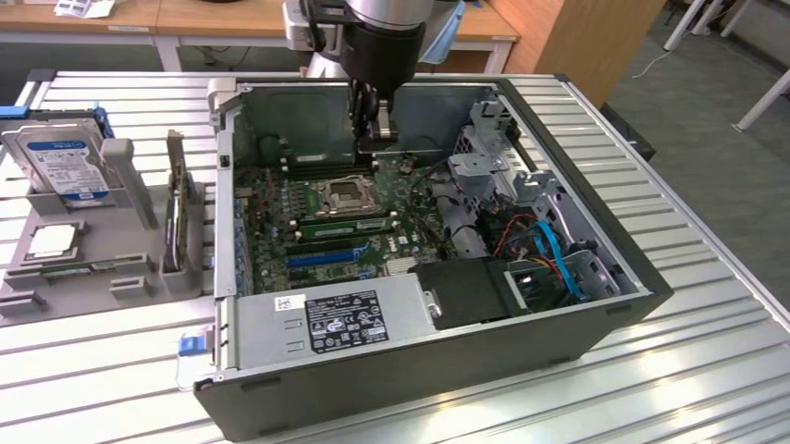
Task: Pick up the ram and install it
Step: 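Press down the ram until it locks into place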
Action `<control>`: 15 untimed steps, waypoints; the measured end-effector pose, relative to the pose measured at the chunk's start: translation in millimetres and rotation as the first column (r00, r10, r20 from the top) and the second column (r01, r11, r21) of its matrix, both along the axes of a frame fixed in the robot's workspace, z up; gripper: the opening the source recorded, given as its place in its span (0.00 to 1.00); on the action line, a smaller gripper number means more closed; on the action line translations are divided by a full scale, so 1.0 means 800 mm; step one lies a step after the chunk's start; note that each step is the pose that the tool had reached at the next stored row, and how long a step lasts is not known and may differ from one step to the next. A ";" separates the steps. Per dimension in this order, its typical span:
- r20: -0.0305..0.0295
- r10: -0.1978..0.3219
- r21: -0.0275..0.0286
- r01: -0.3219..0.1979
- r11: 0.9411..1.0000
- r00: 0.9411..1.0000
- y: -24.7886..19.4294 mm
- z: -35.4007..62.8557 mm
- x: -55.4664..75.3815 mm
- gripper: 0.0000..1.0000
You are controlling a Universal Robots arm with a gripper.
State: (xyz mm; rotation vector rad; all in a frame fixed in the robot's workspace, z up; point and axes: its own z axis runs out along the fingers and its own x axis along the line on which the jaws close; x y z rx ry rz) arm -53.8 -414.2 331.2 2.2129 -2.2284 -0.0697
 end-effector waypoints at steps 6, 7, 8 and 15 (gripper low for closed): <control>0.000 0.000 0.000 0.000 1.000 1.000 0.0000 0.000 0.000 0.10; 0.000 0.000 0.000 0.000 1.000 1.000 0.0000 0.000 0.000 0.10; 0.000 0.000 0.000 0.000 1.000 1.000 0.0000 0.000 0.000 0.10; 0.000 -0.011 0.000 0.011 1.000 1.000 0.0000 0.000 0.000 0.10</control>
